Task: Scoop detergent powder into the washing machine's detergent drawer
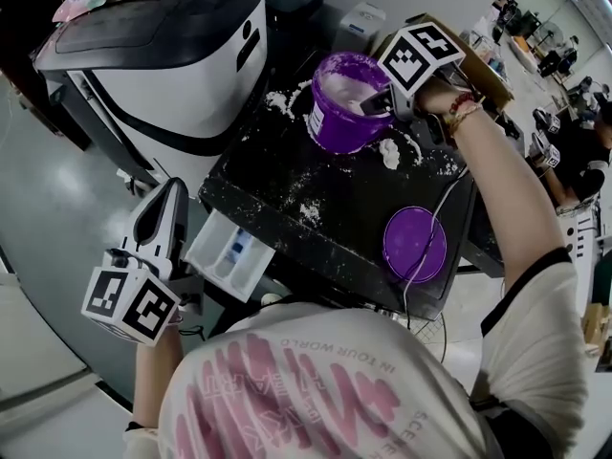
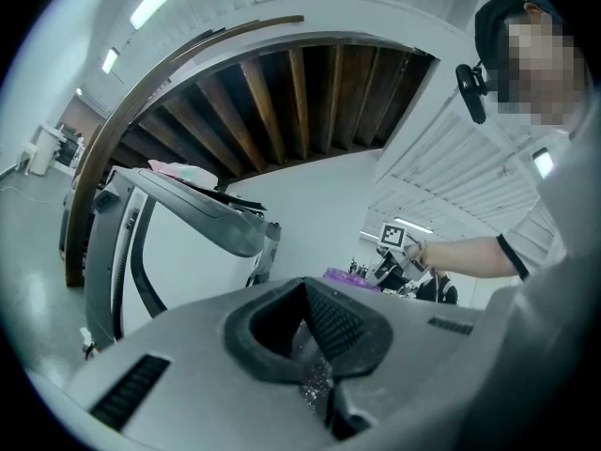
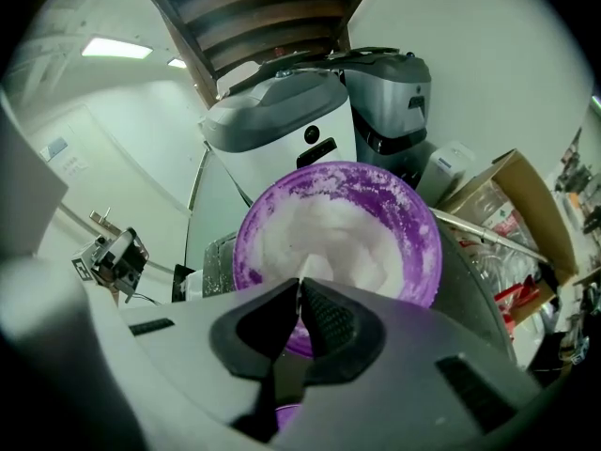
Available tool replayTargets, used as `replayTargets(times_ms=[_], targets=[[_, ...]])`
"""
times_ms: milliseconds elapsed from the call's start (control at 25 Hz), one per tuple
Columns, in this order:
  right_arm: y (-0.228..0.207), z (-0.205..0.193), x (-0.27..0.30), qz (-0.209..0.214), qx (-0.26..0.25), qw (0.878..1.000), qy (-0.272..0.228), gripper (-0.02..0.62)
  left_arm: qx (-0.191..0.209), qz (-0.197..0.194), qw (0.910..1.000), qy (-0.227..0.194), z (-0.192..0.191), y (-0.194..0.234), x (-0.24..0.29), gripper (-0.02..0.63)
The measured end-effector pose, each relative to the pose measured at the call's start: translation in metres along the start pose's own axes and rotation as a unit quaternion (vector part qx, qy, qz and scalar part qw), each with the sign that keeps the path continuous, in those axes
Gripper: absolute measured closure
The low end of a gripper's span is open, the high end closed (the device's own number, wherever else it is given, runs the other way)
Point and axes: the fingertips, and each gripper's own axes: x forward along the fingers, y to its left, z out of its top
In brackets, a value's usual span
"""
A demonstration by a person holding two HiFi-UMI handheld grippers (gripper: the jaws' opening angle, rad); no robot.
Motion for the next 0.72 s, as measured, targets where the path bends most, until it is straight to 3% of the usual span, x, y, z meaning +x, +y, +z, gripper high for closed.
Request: replayTargets(times_ms=[320, 720], targets=[[0.001, 0.016, -0.004, 0.036, 0.057, 0.996, -0.055, 0.589, 0.001, 0.005, 1.0000, -0.002, 0.002, 0.004, 0.001, 0.604], [0.003, 0.020, -0.008, 0.062, 0.099, 0.990, -0.084, 0.591, -0.002, 0.002, 1.0000, -0.002, 0.000, 0.004, 0.000, 0.604]])
